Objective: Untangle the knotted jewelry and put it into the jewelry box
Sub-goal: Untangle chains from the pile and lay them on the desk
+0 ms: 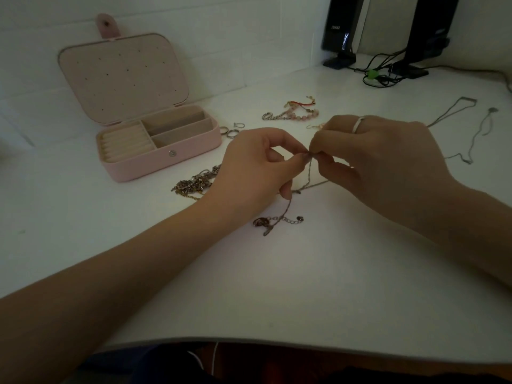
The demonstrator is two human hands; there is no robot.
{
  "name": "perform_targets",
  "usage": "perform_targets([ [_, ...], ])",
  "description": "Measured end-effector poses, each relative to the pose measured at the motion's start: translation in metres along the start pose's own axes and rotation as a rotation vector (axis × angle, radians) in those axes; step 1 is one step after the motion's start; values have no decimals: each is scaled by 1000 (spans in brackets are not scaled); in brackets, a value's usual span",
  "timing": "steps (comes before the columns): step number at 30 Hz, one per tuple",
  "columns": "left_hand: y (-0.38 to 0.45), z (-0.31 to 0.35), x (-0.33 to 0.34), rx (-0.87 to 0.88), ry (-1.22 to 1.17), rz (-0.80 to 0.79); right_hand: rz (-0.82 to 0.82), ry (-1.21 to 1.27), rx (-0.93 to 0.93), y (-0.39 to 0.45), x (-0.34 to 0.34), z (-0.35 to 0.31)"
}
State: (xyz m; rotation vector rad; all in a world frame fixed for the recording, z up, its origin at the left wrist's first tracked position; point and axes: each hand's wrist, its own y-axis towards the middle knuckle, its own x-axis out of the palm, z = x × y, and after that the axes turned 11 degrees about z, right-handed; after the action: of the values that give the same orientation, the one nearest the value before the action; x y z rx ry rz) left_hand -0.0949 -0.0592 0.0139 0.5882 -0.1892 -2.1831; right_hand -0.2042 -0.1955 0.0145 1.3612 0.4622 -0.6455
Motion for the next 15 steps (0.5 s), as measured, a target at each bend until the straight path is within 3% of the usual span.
perform_targets([
  [8,1,-6,2,102,83,51,17,173,167,-2,6,-6],
  [15,3,-10,4,127,158,92,9,252,196,-2,7,-7],
])
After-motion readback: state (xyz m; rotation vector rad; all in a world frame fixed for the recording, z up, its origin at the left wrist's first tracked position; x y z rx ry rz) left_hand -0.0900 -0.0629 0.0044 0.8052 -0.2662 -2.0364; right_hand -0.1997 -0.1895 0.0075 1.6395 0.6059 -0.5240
